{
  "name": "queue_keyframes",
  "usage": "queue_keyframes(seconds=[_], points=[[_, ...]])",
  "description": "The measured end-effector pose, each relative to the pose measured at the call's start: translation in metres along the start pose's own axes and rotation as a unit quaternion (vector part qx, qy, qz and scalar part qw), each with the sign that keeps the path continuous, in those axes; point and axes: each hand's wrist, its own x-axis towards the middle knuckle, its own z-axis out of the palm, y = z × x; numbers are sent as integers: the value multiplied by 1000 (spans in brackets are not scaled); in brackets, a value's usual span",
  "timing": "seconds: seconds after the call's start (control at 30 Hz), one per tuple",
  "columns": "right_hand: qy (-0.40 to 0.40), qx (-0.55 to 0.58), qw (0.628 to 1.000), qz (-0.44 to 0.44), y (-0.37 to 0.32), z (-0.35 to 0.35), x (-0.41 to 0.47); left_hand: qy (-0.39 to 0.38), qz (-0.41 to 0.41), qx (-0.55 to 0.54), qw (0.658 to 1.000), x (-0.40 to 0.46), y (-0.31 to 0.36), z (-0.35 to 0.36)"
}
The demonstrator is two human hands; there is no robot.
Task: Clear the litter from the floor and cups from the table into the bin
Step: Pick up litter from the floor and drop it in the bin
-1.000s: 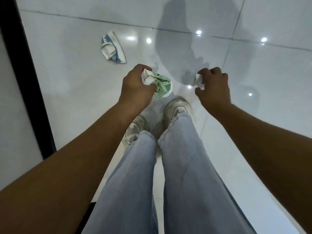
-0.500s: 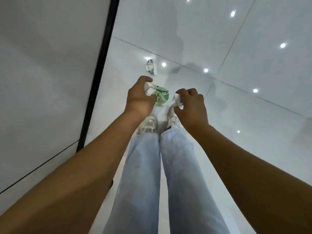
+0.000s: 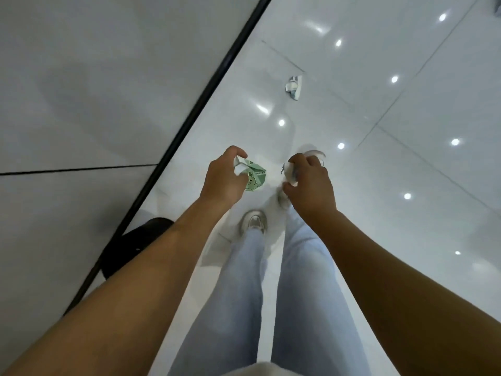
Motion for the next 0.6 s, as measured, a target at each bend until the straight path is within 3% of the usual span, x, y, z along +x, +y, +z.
queue_keyframes(seconds=[0.3,0.4,0.6], points=[[-79,-47,992,-81,-35,72,-111,46,-107,-23,993,-129,-125,-13],[-103,-86,983,-127,-36,86,-134,68,-110,-48,990,-158,-145,-4],[-111,-117,977,-139,-29,120,-179,99,-114,-101,983,-201,-187,7]])
